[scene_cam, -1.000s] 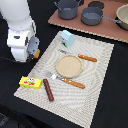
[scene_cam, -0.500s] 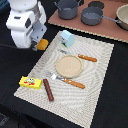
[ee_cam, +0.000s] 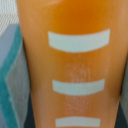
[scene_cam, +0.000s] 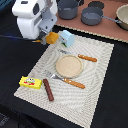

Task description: Interact with the objects in diverse but meaningful ways.

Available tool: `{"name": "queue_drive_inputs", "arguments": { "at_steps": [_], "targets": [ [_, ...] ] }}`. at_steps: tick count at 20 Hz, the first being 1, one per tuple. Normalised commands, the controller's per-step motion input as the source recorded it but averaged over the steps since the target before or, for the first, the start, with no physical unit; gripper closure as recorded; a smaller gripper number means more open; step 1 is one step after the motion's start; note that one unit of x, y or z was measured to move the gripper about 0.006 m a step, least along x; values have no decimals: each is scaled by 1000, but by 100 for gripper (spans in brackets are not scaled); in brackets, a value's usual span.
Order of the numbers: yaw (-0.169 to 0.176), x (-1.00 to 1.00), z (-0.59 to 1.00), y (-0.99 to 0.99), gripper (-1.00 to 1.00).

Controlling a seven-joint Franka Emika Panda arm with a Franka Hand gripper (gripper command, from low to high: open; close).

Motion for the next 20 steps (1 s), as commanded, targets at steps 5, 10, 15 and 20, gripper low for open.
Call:
{"name": "queue_drive_inputs", "arguments": {
  "at_steps": [5,10,15,20],
  "targets": [
    [-36,983,229,-101,100],
    [-5,1000,279,-55,100],
    [-1,1000,173,-75,100],
    [-16,1000,69,-113,100]
  ]
}}
